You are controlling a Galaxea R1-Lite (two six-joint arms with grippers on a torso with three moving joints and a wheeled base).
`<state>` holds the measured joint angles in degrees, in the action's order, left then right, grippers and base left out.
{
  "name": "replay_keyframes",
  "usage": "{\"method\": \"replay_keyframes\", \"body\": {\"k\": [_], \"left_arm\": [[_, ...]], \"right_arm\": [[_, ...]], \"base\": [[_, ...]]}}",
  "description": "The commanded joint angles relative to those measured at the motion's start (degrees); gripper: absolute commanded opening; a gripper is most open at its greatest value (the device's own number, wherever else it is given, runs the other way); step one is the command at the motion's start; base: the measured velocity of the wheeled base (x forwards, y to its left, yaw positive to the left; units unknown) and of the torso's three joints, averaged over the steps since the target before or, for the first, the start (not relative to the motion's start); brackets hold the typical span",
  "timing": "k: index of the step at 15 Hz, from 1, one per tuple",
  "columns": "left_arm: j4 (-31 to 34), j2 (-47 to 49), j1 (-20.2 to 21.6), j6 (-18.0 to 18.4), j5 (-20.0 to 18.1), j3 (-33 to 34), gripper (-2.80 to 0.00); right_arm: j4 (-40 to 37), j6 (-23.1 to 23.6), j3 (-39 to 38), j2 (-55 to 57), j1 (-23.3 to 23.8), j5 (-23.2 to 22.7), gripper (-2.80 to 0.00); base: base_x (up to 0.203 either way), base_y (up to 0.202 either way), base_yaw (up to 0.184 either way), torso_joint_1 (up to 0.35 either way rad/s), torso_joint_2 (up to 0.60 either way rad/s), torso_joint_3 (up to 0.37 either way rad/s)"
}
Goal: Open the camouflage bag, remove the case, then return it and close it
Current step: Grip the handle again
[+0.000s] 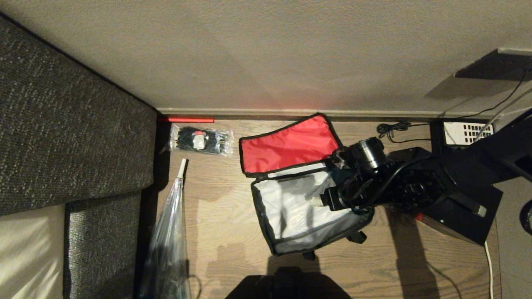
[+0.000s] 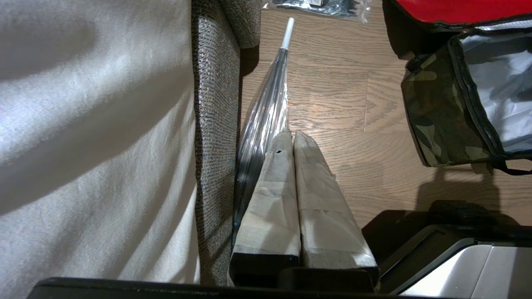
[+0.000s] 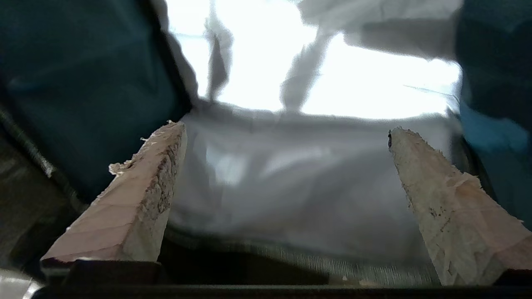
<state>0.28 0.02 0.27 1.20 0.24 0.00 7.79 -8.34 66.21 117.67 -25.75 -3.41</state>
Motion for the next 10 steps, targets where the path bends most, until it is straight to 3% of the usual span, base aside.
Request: {"method": "replay_keyframes", "body": {"k": [1,5,7,10], "left_arm": [[0.02,-0.11,0.08,0.01,0.02,0.09,-2.80],[0.05,-0.11,0.05,0.02,0.02,0.14,-2.80],[0.05,-0.11,0.08,0.00,0.02,0.12,-2.80],[0.07,-0.11,0.08,-0.04,0.02,0.09,-2.80]], "right_arm": [[0.43,0.04,4.85,6.41,-0.01,0.00,0.00],[1.13,0.14,9.65,11.96,0.08,0.10,0.00],[5.61,0.80,11.46,14.23,0.08,1.89,0.00],[15.03,7.41,12.14,15.63,0.33,5.09,0.00]], "base": [[0.000,0.000,0.000,0.000,0.00,0.000],[0.000,0.000,0.000,0.000,0.00,0.000],[0.000,0.000,0.000,0.000,0.00,0.000],[0.000,0.000,0.000,0.000,0.00,0.000]]}}
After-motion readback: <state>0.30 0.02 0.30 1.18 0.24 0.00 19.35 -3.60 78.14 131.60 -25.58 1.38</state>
